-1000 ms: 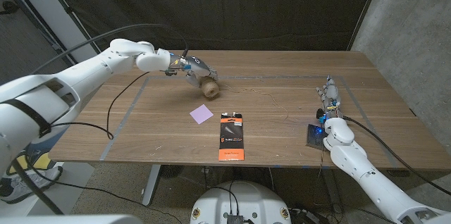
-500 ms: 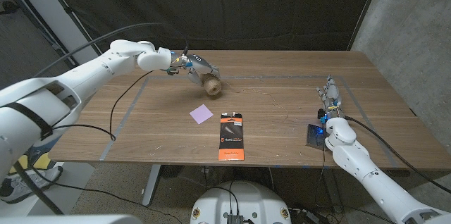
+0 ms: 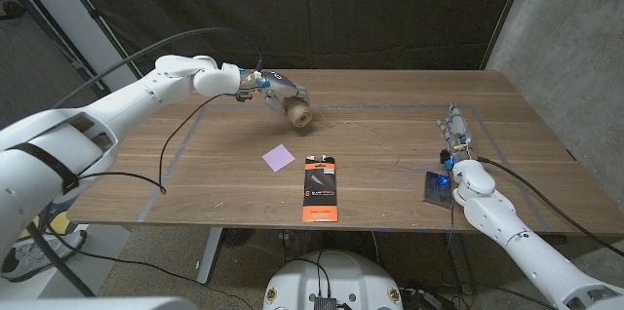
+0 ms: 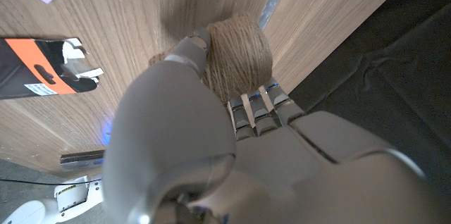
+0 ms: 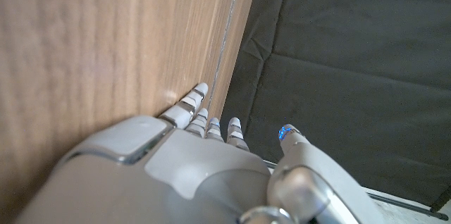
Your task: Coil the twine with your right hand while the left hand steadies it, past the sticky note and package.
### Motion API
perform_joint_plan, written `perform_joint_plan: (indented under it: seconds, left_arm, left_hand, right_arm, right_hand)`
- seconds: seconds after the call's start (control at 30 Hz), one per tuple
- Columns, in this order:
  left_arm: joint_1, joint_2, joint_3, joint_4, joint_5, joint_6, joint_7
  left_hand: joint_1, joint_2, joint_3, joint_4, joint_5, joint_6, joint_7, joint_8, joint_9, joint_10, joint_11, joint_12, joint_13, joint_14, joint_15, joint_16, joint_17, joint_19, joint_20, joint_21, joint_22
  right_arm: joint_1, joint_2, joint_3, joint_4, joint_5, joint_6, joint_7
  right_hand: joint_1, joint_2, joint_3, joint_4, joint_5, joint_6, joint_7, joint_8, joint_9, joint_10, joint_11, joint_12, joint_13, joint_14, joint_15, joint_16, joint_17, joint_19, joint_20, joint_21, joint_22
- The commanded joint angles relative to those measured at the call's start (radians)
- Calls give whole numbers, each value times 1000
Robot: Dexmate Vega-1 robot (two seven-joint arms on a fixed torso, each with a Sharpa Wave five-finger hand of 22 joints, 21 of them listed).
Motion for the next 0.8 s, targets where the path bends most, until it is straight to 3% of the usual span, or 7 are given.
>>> perform_joint_plan:
  seconds: [0.03,0.4,0.8]
  left_arm:
    - [11,-10,-16,-7,-32,23,-7]
    - [7,-18,-10,7,-36,23,-5]
    - [6,-15,-5,6,-22,21,12]
  left_hand:
    - [9,5,-4,0,8,11,1,12,2,10,1,5,4,20,-12,10,68,10,3,7,4]
    - [12,5,-6,1,10,11,0,17,6,11,0,7,9,19,-11,12,68,9,5,9,5]
    - [15,6,-7,1,12,13,2,22,9,11,1,8,12,18,-12,13,66,9,5,12,7]
  right_arm:
    - [19,-25,-21,-9,-23,-26,25]
    - [20,-49,-26,-41,-54,-22,20]
    - [-21,-97,-6,-152,-112,6,-18]
  right_hand:
    - [-10,3,10,-1,-2,6,1,4,2,-6,1,3,3,2,-1,7,4,8,0,4,3]
    - [-9,3,12,-3,-1,17,2,8,2,-3,-1,5,3,2,-1,6,3,6,1,3,3]
    - [-8,1,14,-6,-2,27,1,10,2,8,-3,8,3,5,-2,7,2,9,2,4,3]
